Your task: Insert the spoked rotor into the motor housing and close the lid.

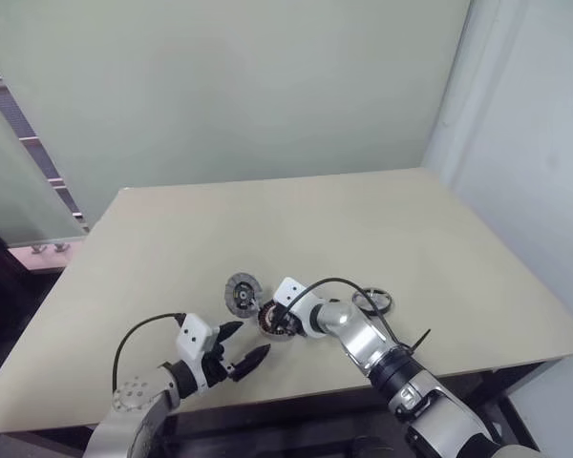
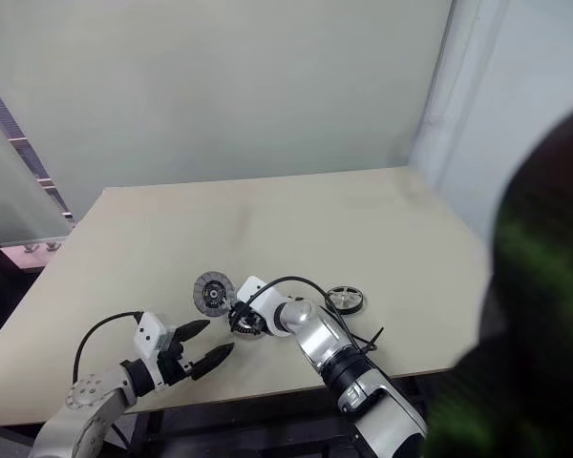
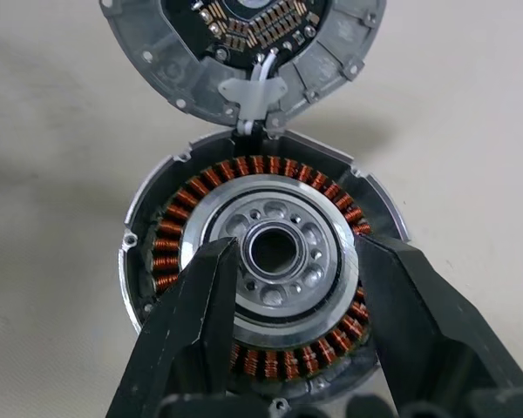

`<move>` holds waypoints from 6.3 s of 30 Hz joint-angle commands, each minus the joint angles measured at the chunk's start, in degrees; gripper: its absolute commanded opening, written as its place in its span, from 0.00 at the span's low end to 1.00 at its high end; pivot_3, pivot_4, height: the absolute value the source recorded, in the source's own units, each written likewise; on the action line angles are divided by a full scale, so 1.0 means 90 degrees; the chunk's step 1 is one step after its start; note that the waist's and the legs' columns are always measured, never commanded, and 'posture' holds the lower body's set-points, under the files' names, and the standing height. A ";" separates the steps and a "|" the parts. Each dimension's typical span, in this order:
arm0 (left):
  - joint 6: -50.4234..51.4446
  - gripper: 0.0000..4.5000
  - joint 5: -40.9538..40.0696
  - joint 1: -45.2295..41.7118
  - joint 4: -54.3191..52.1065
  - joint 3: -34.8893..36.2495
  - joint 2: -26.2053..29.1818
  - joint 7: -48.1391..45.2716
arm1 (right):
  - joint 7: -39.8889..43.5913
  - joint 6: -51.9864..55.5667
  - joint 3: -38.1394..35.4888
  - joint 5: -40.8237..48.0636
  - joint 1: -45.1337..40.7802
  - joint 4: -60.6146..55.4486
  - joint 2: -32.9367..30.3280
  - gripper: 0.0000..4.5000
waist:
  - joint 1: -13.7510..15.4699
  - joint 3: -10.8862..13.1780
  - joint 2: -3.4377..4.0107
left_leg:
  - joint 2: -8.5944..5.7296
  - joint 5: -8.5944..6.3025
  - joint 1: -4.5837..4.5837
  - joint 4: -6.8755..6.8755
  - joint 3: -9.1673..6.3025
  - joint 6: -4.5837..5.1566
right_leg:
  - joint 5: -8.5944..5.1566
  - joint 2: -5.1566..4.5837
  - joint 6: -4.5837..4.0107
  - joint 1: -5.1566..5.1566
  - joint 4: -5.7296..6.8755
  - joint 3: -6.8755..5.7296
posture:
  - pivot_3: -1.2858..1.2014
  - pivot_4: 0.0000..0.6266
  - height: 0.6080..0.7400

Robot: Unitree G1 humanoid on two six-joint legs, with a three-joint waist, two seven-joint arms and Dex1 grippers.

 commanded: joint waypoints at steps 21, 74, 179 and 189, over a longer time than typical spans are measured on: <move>-0.0069 1.00 -0.0024 -0.0091 -0.0309 -0.0027 0.0017 0.0037 | -0.0346 -0.0504 -0.0002 -0.0107 -0.0251 0.0420 0.0120 0.43 | -0.0001 0.0000 0.0000 | 0.0010 -0.0001 0.0001 0.0000 0.0000 -0.0002 | 0.0000 0.0011 -0.0002 -0.0001 0.0000 0.0002 | 0.52 0.00 1.00; -0.0069 1.00 -0.0034 -0.0039 -0.0399 -0.0059 0.0022 0.0111 | -0.0082 -0.0107 -0.0219 0.0005 -0.0258 0.0210 0.0174 0.01 | 0.0000 0.0000 0.0001 | 0.0014 -0.0001 0.0000 0.0001 0.0001 -0.0003 | 0.0000 0.0014 -0.0004 -0.0001 0.0000 0.0002 | 0.52 0.00 1.00; -0.0035 1.00 -0.0165 -0.0346 0.0083 -0.0018 -0.0012 -0.0159 | -0.3420 0.4866 -0.7672 0.4849 0.0574 -0.2719 0.0378 0.78 | 0.0000 0.0013 0.0045 | 0.0020 -0.0006 -0.0013 -0.0002 0.0020 -0.0001 | -0.0007 0.0014 -0.0015 -0.0002 -0.0029 0.0005 | 0.52 0.00 1.00; -0.0043 1.00 -0.0152 -0.0292 0.0019 -0.0010 -0.0015 -0.0132 | -0.3634 0.4668 -0.7645 0.5121 0.0669 -0.2604 0.0300 0.10 | -0.0003 0.0013 0.0046 | 0.0021 -0.0006 -0.0014 -0.0003 0.0019 0.0001 | -0.0007 0.0014 -0.0015 -0.0001 -0.0032 0.0005 | 0.52 0.00 1.00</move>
